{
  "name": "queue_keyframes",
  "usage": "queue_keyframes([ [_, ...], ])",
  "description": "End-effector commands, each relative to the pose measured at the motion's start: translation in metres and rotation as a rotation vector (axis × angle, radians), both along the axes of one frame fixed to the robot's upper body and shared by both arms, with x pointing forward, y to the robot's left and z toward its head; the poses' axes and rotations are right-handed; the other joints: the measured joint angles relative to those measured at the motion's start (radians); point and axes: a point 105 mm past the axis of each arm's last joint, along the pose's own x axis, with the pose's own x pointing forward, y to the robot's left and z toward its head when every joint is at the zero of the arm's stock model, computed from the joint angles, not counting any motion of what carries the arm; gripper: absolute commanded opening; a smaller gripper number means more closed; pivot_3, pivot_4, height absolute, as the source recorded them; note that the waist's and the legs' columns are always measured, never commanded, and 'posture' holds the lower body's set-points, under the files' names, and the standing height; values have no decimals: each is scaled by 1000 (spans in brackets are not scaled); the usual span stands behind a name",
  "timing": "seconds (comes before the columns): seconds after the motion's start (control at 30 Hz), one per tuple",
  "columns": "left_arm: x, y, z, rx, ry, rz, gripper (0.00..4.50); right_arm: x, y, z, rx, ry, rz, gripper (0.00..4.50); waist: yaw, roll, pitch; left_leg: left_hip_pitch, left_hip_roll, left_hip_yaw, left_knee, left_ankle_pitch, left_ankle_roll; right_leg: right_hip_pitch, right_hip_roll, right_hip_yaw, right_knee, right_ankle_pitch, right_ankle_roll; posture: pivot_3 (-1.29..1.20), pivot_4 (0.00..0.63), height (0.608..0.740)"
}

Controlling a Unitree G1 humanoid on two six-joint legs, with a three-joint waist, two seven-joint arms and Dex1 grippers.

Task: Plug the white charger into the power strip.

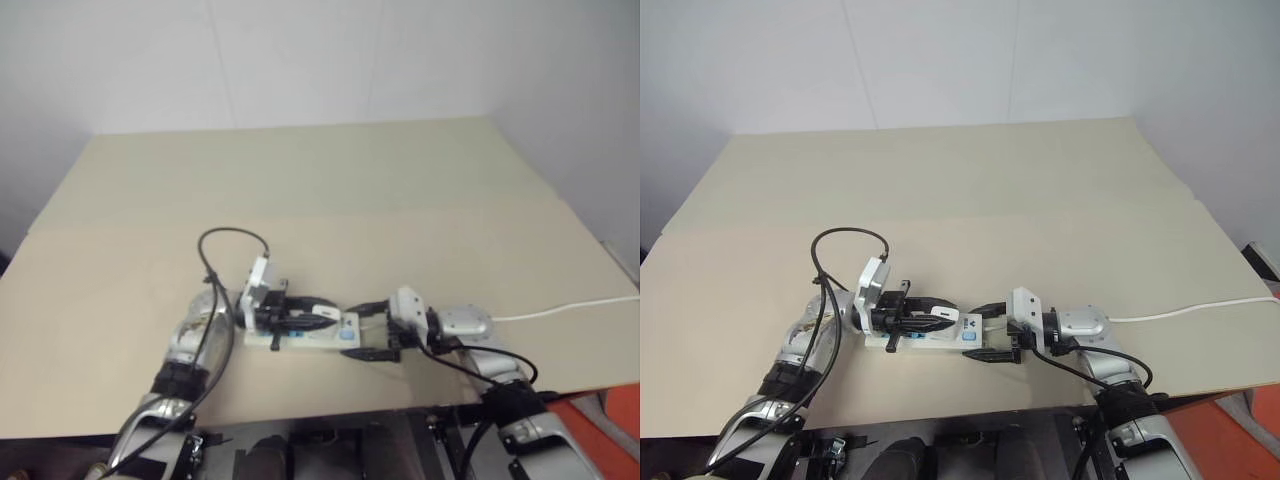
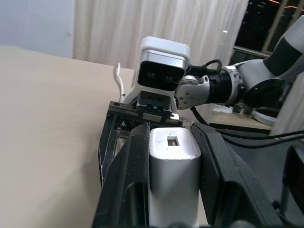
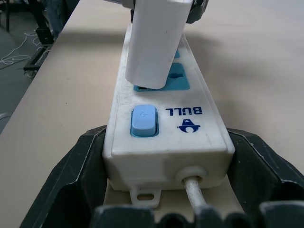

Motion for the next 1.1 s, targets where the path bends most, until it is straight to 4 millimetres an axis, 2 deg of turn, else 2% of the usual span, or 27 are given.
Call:
queue_keyframes([
  [0.03, -3, 12, -8, 30, -1, 43, 1010, -7, 7, -12, -34, 24, 41, 3424, -1, 0, 0, 0, 0, 0, -1, 0, 0, 0, 0, 0, 0, 0, 0, 0, 150, 740],
  [0.2, -4, 21, -18, 45, 39, 73, 1010, -8, 6, -12, -39, 25, 47, 3424, -3, -1, -1, 6, 3, 0, -9, 0, 0, 4, 2, 0, -7, 1, -2, 0, 150, 740],
  [0.37, -10, 28, -30, 122, 47, 6, 1010, -8, 7, -12, -40, 23, 51, 3424, -8, 0, -1, 7, 9, 1, -11, 0, 0, 4, 6, 0, -8, 2, -3, 0, 150, 740],
  [0.53, -7, 34, -47, 215, -25, 11, 1010, -8, 6, -12, -40, 23, 49, 3424, -7, 0, -3, 7, 14, 2, -12, -1, -1, 4, 12, 0, -11, 3, -5, 0, 150, 740],
  [0.77, -5, 36, -55, 216, 9, 32, 1010, -9, 5, -12, -44, 22, 44, 3424, 0, 0, -4, 18, 16, 2, -13, -2, 0, 18, 14, 0, -16, 4, -6, 0, 150, 740],
  [1.1, -5, 36, -56, 168, 164, 54, 1010, -10, 6, -12, -46, 23, 45, 3424, 2, 2, -10, 19, 16, 2, -14, -2, 0, 18, 15, 0, -16, 4, -6, 0, 150, 740],
])
